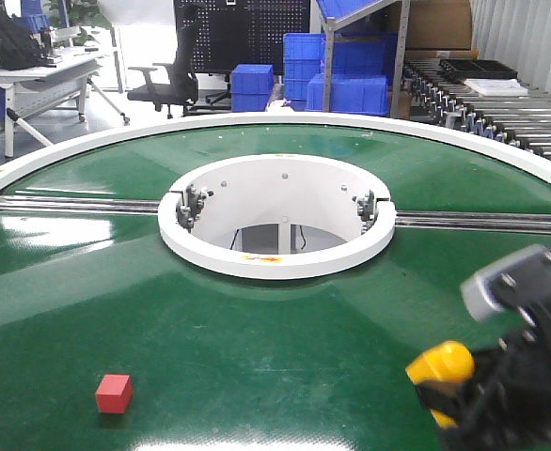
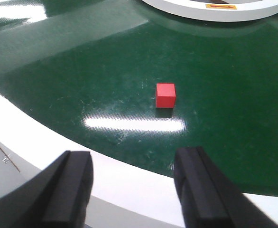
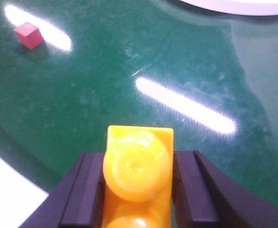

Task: Pick red and yellow blocks into blue bin
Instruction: 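Lift the yellow brick with the right gripper toward the robot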

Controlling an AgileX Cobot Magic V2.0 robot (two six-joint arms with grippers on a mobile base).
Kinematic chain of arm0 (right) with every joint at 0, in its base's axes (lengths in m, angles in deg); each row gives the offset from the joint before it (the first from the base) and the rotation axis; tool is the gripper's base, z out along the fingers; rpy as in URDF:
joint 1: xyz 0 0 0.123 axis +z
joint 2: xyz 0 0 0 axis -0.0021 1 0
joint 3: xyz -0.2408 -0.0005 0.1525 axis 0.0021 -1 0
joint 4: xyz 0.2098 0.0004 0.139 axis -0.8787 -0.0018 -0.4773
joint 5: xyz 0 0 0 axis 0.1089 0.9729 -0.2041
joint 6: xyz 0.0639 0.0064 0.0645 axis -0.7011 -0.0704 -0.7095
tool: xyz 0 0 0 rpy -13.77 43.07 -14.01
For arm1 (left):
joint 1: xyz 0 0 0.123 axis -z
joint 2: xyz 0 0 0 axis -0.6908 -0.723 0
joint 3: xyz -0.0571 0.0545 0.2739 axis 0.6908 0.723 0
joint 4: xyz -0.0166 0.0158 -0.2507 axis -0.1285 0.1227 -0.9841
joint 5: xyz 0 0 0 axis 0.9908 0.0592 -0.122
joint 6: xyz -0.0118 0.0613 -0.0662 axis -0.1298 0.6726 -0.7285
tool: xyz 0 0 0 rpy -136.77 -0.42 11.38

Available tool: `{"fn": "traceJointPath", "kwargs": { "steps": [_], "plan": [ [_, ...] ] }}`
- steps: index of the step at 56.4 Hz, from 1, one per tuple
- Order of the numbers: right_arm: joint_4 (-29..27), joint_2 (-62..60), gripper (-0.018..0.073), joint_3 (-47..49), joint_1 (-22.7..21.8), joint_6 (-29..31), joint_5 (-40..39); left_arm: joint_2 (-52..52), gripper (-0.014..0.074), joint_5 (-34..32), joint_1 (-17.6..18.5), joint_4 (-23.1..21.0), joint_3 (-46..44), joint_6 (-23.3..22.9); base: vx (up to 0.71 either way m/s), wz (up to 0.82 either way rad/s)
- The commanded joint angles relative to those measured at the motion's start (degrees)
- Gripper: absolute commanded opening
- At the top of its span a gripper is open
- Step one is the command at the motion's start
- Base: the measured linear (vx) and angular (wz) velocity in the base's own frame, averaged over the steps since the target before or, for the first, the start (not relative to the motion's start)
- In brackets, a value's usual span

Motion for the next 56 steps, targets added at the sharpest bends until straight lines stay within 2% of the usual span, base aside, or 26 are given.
{"fn": "traceJointPath", "kwargs": {
  "steps": [1, 19, 27, 36, 46, 56],
  "plan": [
    [-1.32, -3.84, 0.0256, -1.5, -0.05, 0.58, -3.95, -0.54, 0.0488, -4.67, 0.02, -0.69, -1.47, 0.03, 0.0, 0.0],
    [-1.59, -6.01, 0.0256, -3.53, -0.05, 0.73, -2.37, -1.12, 0.0507, -3.67, 0.2, -0.76, -1.52, 1.42, 0.0, 0.0],
    [-1.59, -6.01, 0.0256, -3.53, -0.05, 0.73, -2.14, -5.53, 0.0594, -2.62, 2.66, -0.76, -3.2, 2.16, 0.0, 0.0],
    [-1.59, -6.01, 0.0256, -3.53, -0.05, 0.73, -2.14, -13.41, 0.0666, 0.53, 7.14, -0.82, -7.51, 2.75, 0.0, 0.0],
    [-1.59, -6.01, 0.0256, -3.53, -0.05, 0.73, -2.14, -23.38, 0.0666, 2.61, 10.87, -0.76, -13.94, 3.04, 0.0, 0.0],
    [-1.59, -6.01, 0.0256, -3.53, -0.05, 0.73, -2.14, -31.72, 0.0659, 2.61, 12.05, -1.15, -21.75, 3.04, 0.0, 0.0]
  ]
}}
